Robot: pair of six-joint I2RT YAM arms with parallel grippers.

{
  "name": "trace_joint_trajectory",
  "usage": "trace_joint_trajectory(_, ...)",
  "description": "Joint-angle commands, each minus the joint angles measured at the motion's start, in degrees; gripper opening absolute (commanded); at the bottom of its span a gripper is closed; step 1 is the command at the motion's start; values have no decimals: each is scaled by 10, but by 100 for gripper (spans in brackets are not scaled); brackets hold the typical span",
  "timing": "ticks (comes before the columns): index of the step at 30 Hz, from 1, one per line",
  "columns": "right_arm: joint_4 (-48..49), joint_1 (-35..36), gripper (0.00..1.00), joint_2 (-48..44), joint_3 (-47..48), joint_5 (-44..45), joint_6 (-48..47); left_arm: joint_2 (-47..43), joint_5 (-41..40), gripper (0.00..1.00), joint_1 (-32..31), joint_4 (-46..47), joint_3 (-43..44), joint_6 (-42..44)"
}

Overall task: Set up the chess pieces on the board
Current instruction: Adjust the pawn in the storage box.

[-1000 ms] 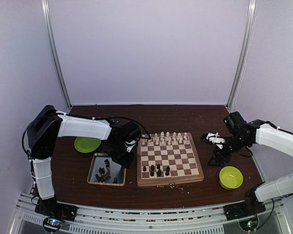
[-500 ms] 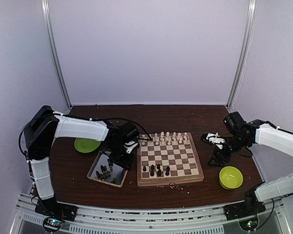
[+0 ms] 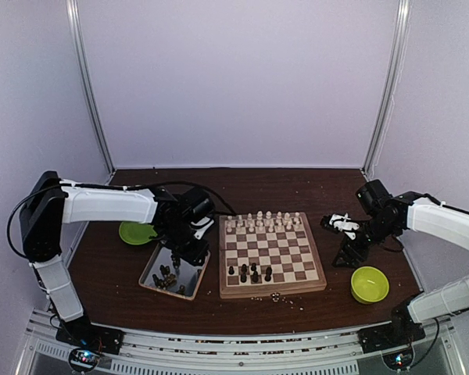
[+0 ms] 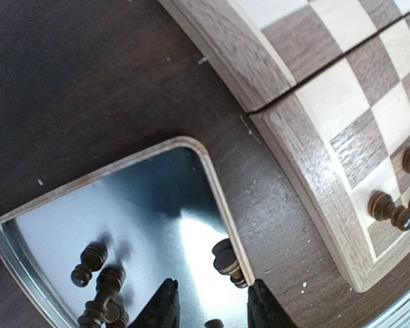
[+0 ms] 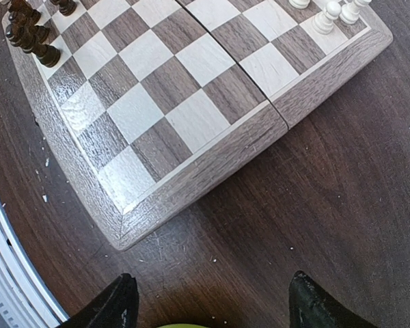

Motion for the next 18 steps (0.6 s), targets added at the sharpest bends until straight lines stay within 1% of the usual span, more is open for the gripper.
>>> trace_joint_trajectory(1, -5, 6, 76, 5, 11, 5, -1, -14, -38, 32, 4, 6, -1, -45)
trace_joint_trajectory(6, -4, 6, 76, 7, 11, 5, -1, 10, -27, 24, 4, 9, 1, -54)
trace_joint_trajectory(18, -4, 5, 76, 6, 10, 6, -1, 45, -2, 23, 4, 15, 7, -48)
